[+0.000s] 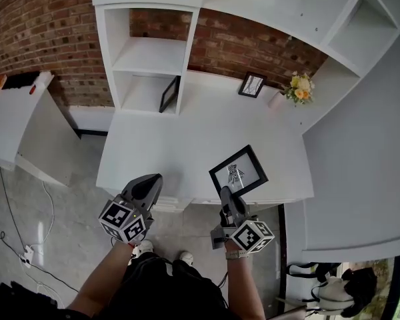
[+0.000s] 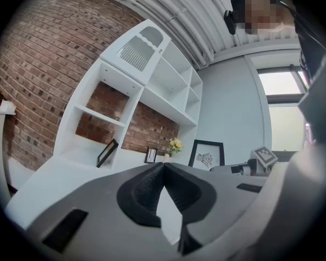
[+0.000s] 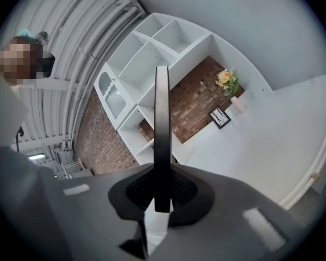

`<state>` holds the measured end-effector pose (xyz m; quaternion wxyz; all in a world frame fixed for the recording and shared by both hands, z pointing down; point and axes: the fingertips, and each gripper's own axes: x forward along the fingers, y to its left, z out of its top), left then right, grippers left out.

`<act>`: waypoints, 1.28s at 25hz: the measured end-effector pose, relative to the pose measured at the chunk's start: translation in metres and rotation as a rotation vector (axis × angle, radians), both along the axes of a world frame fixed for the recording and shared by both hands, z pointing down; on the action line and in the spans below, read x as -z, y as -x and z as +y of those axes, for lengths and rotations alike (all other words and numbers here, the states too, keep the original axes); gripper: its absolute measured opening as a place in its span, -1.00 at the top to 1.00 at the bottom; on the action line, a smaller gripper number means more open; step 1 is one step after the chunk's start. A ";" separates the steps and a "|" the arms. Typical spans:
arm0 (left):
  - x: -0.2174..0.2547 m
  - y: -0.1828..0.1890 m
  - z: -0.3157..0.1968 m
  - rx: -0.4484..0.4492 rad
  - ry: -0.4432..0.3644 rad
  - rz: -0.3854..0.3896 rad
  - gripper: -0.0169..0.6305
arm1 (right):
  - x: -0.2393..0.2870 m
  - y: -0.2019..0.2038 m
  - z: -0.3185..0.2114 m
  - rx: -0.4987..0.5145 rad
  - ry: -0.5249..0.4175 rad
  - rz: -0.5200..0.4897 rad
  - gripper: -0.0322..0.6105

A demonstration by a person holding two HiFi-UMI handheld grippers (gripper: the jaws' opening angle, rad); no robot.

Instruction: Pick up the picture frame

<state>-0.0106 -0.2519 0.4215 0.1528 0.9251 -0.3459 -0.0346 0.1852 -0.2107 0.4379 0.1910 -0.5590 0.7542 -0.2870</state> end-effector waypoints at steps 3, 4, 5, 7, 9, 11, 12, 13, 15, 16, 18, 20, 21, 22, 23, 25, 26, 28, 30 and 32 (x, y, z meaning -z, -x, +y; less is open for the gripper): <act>0.008 -0.002 -0.003 -0.002 -0.020 0.002 0.94 | 0.009 -0.002 -0.002 -0.009 -0.022 0.040 0.79; 0.011 -0.003 -0.004 -0.003 -0.026 0.004 0.94 | 0.011 -0.002 -0.003 -0.010 -0.029 0.054 0.79; 0.014 -0.004 -0.005 -0.003 -0.032 0.006 0.94 | 0.014 -0.002 -0.004 -0.011 -0.037 0.067 0.79; 0.019 -0.005 -0.007 -0.003 -0.042 0.009 0.94 | 0.020 -0.002 -0.005 -0.010 -0.052 0.091 0.79; 0.023 -0.006 -0.008 -0.006 -0.050 0.009 0.94 | 0.025 -0.002 -0.005 -0.013 -0.067 0.109 0.79; 0.027 -0.008 -0.008 -0.011 -0.057 0.006 0.94 | 0.030 -0.003 -0.006 -0.020 -0.080 0.122 0.79; 0.029 -0.008 -0.009 -0.013 -0.060 0.004 0.94 | 0.032 -0.003 -0.006 -0.024 -0.085 0.125 0.79; 0.032 -0.008 -0.009 -0.014 -0.063 0.002 0.94 | 0.034 -0.003 -0.007 -0.027 -0.090 0.128 0.79; 0.038 -0.008 -0.010 -0.013 -0.073 0.000 0.94 | 0.039 -0.003 -0.008 -0.029 -0.102 0.135 0.79; 0.040 -0.008 -0.011 -0.012 -0.079 -0.001 0.94 | 0.042 -0.003 -0.008 -0.028 -0.109 0.139 0.79; 0.045 -0.009 -0.012 -0.010 -0.090 -0.001 0.94 | 0.047 -0.002 -0.010 -0.028 -0.123 0.150 0.79; 0.049 -0.010 -0.012 -0.009 -0.100 -0.001 0.94 | 0.051 -0.002 -0.012 -0.026 -0.136 0.161 0.79; 0.052 -0.011 -0.012 -0.008 -0.105 -0.001 0.94 | 0.053 -0.001 -0.012 -0.025 -0.142 0.167 0.79; 0.054 -0.011 -0.012 -0.007 -0.109 -0.001 0.94 | 0.056 -0.001 -0.012 -0.024 -0.147 0.173 0.79; 0.056 -0.011 -0.012 -0.005 -0.113 0.001 0.94 | 0.058 -0.001 -0.012 -0.023 -0.153 0.180 0.79; 0.060 -0.011 -0.011 -0.002 -0.122 0.008 0.94 | 0.063 0.000 -0.012 -0.022 -0.165 0.194 0.79; 0.062 -0.011 -0.011 -0.002 -0.126 0.012 0.94 | 0.065 0.000 -0.012 -0.022 -0.171 0.203 0.79; 0.064 -0.013 -0.009 -0.006 -0.130 0.019 0.94 | 0.068 0.000 -0.011 -0.022 -0.178 0.221 0.79; 0.066 -0.015 -0.007 -0.012 -0.131 0.023 0.94 | 0.070 -0.001 -0.010 -0.024 -0.181 0.235 0.79; 0.069 -0.016 -0.006 -0.017 -0.133 0.026 0.94 | 0.072 -0.001 -0.010 -0.029 -0.184 0.246 0.79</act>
